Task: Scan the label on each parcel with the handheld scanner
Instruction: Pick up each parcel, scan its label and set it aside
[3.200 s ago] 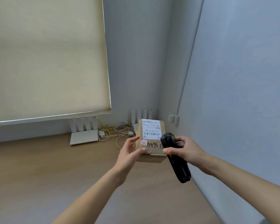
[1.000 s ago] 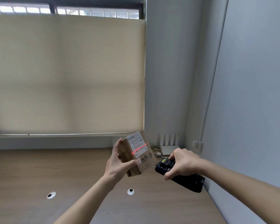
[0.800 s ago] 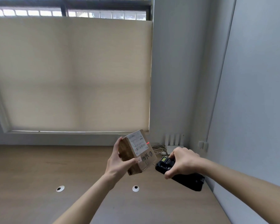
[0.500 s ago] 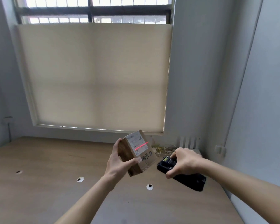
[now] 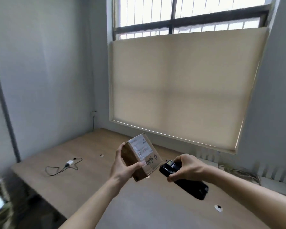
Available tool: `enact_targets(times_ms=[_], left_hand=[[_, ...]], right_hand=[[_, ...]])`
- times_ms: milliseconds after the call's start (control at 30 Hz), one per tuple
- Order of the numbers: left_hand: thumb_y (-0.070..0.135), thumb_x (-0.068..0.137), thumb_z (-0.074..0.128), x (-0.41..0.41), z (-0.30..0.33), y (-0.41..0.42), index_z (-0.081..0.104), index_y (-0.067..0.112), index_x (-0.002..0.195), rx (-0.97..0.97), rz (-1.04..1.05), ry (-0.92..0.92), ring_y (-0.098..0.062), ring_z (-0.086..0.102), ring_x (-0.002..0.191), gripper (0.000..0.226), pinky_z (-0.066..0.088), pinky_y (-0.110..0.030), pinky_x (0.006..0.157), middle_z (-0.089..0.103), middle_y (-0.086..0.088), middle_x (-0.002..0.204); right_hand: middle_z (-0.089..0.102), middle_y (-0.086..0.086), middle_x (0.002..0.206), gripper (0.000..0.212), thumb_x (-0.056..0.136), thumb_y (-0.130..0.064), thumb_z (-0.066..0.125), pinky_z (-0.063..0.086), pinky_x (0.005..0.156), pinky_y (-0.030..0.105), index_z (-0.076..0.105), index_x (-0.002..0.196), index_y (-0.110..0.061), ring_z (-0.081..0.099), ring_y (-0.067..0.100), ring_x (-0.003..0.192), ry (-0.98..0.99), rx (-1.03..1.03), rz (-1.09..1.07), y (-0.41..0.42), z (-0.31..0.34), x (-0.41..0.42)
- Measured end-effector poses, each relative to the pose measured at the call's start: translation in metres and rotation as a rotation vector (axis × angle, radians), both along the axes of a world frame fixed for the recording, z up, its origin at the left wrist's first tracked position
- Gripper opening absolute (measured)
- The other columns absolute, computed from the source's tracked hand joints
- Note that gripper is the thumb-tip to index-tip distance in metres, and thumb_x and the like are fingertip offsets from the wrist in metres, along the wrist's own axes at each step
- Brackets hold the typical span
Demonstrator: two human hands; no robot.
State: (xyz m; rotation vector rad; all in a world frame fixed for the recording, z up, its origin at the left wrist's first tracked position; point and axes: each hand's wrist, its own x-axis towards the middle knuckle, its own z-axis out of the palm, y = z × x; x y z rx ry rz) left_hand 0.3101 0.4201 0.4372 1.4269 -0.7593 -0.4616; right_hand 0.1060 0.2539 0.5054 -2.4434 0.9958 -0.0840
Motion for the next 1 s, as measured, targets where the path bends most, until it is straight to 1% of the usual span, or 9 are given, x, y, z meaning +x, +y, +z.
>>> enact_targets(times_ms=[100,367,467,533,600,667,800,900,1000], left_hand=[[0.038,0.049,0.098,0.057,0.002,0.071,0.038,0.066,0.123,-0.023,0.074,0.107,-0.025,0.067,0.105,0.099,0.061,-0.033,0.060,0.058,0.017,0.118],[0.040,0.059,0.092,0.188,-0.003,0.276,0.026,0.050,0.119,-0.036,0.390,0.158,-0.026,0.066,0.107,0.090,0.063,-0.041,0.060,0.045,-0.003,0.140],[0.050,0.056,0.090,0.224,-0.012,0.351,0.009,0.039,0.149,0.049,0.559,0.096,-0.012,0.050,0.123,0.124,0.052,-0.025,0.092,0.030,0.005,0.150],[0.061,0.050,0.090,0.245,-0.018,0.396,-0.002,0.025,0.156,0.125,0.695,0.067,-0.019,0.033,0.140,0.146,0.035,-0.016,0.103,0.020,0.002,0.154],[0.074,0.044,0.085,0.261,-0.023,0.437,-0.002,0.024,0.157,0.131,0.734,0.086,-0.032,0.037,0.142,0.151,0.047,-0.033,0.108,0.024,-0.005,0.160],[0.084,0.050,0.069,0.276,-0.027,0.476,0.001,0.021,0.157,0.153,0.778,0.126,-0.038,0.044,0.138,0.142,0.042,-0.048,0.111,0.035,-0.013,0.158],[0.063,0.090,0.057,0.307,-0.049,0.541,0.037,0.021,0.148,0.100,0.892,0.181,-0.032,0.050,0.132,0.074,0.050,-0.036,0.101,0.048,-0.013,0.149],[0.055,0.091,0.061,0.333,-0.058,0.575,0.061,0.026,0.122,0.102,0.916,0.221,-0.026,0.064,0.110,0.042,0.052,-0.043,0.099,0.068,-0.007,0.124],[0.054,0.085,0.071,0.367,-0.062,0.602,0.066,0.025,0.109,0.082,0.929,0.228,-0.024,0.070,0.100,0.039,0.058,-0.046,0.092,0.074,-0.006,0.109]], right_hand=[[0.079,-0.001,0.086,0.052,0.052,-0.049,0.090,0.061,0.076,0.030,0.077,0.092,-0.018,0.075,0.015,0.080,-0.131,0.123,0.089,0.055,-0.006,0.076],[0.077,-0.010,0.084,0.044,0.060,-0.040,0.092,0.052,0.064,0.014,0.078,0.097,-0.021,0.074,0.005,0.076,-0.422,0.423,0.390,0.250,-0.022,0.267],[0.079,-0.007,0.090,0.042,0.066,-0.034,0.092,0.055,0.066,0.015,0.077,0.102,-0.020,0.076,0.008,0.081,-0.468,0.480,0.486,0.319,-0.033,0.326],[0.079,-0.005,0.089,0.040,0.065,-0.035,0.093,0.055,0.067,0.016,0.078,0.099,-0.020,0.075,0.008,0.080,-0.474,0.504,0.553,0.359,-0.040,0.361],[0.080,-0.006,0.089,0.035,0.070,-0.030,0.095,0.053,0.066,0.014,0.078,0.099,-0.020,0.075,0.006,0.080,-0.459,0.519,0.613,0.395,-0.046,0.393],[0.080,-0.007,0.088,0.035,0.072,-0.024,0.095,0.052,0.064,0.013,0.077,0.101,-0.019,0.075,0.005,0.078,-0.455,0.535,0.648,0.424,-0.054,0.422],[0.080,-0.007,0.090,0.043,0.069,-0.020,0.096,0.055,0.066,0.015,0.075,0.107,-0.018,0.076,0.007,0.080,-0.433,0.544,0.702,0.469,-0.067,0.477],[0.080,-0.006,0.097,0.046,0.069,-0.020,0.096,0.053,0.066,0.010,0.073,0.109,-0.020,0.075,0.003,0.082,-0.404,0.567,0.752,0.496,-0.075,0.522],[0.079,-0.007,0.099,0.048,0.067,-0.026,0.097,0.053,0.067,0.011,0.073,0.109,-0.023,0.075,0.003,0.084,-0.385,0.583,0.794,0.519,-0.083,0.573]])
